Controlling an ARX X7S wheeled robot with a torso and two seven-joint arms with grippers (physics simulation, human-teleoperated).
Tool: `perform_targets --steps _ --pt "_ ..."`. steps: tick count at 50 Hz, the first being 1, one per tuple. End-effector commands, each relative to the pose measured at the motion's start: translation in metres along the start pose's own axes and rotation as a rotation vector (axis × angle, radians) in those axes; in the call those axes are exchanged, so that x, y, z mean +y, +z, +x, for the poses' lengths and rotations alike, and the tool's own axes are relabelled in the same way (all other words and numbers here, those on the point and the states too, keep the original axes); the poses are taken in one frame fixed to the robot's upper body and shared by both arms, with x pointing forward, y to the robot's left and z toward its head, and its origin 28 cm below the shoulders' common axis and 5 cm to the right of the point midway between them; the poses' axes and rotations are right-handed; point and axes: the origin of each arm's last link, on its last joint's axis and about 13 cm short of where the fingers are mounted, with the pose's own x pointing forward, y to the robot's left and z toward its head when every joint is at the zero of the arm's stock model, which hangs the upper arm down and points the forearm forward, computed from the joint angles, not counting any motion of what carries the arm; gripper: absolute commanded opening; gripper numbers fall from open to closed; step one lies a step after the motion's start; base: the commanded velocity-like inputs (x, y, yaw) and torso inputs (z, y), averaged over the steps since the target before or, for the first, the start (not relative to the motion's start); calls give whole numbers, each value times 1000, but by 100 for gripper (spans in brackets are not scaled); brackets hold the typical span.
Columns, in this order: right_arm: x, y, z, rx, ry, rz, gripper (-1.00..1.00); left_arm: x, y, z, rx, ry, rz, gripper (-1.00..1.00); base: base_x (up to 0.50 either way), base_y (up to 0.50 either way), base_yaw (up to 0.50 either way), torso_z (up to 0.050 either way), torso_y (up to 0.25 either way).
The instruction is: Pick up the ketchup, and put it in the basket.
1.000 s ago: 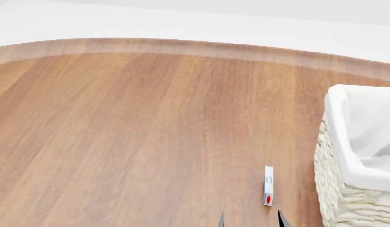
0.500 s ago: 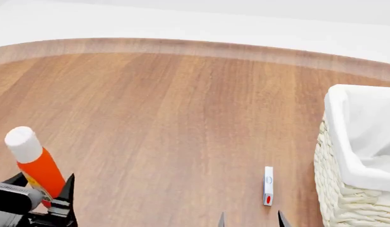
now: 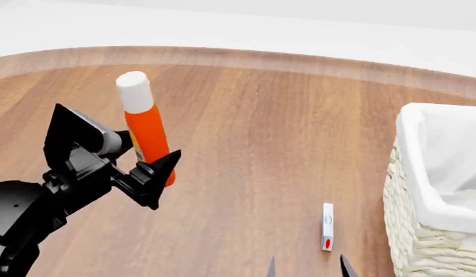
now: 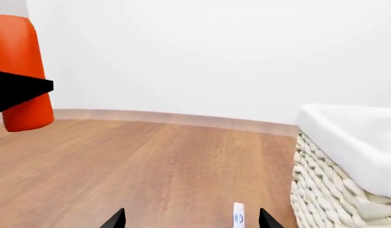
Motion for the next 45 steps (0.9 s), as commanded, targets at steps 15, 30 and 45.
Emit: perform_targets --steps 15,30,45 --pt "-6 65 13 107 148 139 100 -5 40 43 67 -379 17 -100 0 0 0 0 0" --pt "-18 118 11 95 192 158 100 -3 40 42 59 -378 14 -100 0 0 0 0 1" --pt "-20 171 23 103 299 148 100 -4 35 41 67 -389 5 -100 0 0 0 0 0"
